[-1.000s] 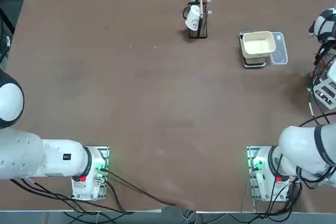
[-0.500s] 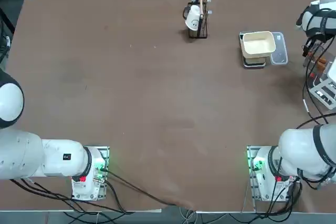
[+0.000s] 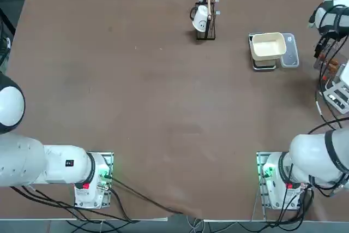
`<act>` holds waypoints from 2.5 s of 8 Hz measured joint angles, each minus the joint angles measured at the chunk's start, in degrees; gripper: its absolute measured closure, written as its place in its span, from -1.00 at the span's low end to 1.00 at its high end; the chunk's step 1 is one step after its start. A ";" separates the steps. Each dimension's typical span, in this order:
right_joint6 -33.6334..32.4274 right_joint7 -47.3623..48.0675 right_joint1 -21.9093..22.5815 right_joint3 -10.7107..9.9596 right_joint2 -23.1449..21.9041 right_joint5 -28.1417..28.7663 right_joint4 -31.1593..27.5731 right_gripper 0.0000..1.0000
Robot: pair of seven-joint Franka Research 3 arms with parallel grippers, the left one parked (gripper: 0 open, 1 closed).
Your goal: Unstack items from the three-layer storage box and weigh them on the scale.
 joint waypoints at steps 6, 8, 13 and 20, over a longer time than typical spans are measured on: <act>-8.32 -12.71 -4.95 -0.19 -2.65 0.56 2.59 -0.74; -5.91 -12.80 -6.97 -0.22 -0.48 1.93 1.10 -0.62; -0.78 -12.80 -6.99 0.00 2.80 4.17 0.64 -0.63; -0.65 -10.89 -7.09 -0.03 3.09 4.34 0.77 0.29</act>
